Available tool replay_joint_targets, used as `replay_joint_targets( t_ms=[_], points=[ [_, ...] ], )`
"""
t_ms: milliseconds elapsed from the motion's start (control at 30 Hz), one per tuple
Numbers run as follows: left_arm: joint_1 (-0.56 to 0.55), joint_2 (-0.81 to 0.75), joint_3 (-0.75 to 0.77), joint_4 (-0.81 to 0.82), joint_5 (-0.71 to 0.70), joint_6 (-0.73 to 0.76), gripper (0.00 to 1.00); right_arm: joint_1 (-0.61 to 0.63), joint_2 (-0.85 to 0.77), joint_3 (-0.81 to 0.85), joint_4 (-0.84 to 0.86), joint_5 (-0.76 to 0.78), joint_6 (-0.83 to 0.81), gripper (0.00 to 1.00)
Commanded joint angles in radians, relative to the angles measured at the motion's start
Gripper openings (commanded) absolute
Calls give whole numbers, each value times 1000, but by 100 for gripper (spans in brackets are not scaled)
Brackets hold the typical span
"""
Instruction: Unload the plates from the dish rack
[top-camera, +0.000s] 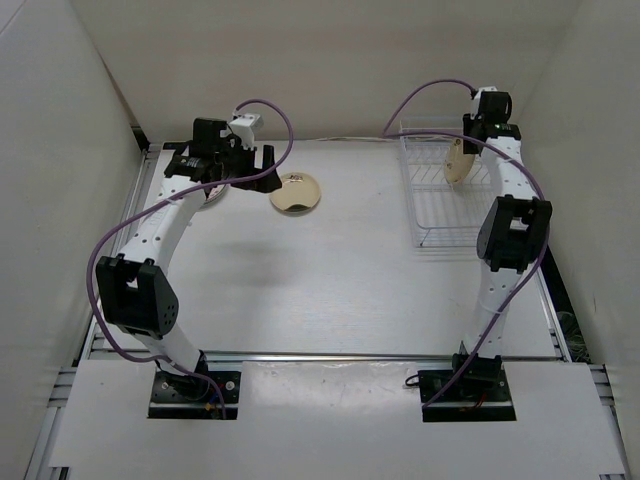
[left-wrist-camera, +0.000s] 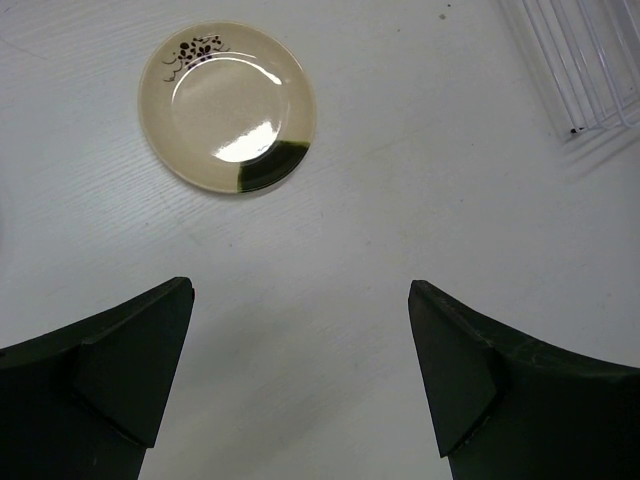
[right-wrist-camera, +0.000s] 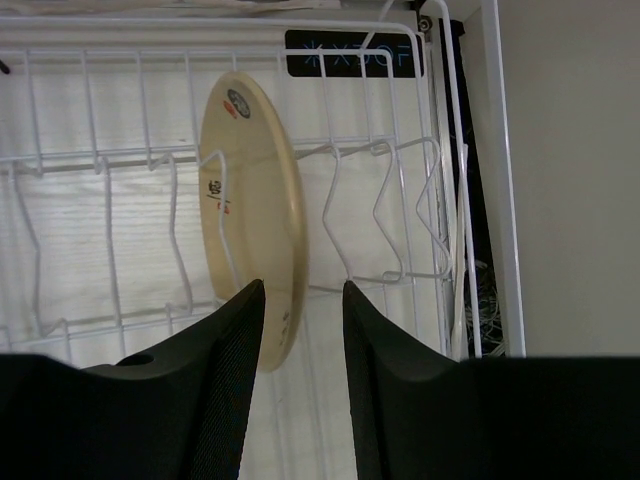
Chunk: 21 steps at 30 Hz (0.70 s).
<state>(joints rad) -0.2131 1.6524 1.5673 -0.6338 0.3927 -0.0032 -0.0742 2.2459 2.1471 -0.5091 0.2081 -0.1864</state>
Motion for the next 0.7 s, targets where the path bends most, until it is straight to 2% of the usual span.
replay_joint_targets(
  t_ms=[0,100,233,433,533,633,667],
  points=[
    [0,-2,13,-15,41,12,100,-24,21,72,53,5,-13,42],
    [0,21,22,-15,41,12,100,-33,44,82,53,-6,-13,40],
    [0,30,31,-24,41,12,100,-42,66,91,53,-32,-22,29],
    [0,30,22,-24,32,22,100,-52,95,112,34,-93,-13,24],
    [0,40,22,-24,32,22,100,-52,95,123,14,-130,-13,17],
    [0,40,22,-24,23,31,100,-52,95,132,-12,-211,-13,13],
    [0,40,13,-24,23,31,100,-52,104,132,-12,-234,-24,7]
  ],
)
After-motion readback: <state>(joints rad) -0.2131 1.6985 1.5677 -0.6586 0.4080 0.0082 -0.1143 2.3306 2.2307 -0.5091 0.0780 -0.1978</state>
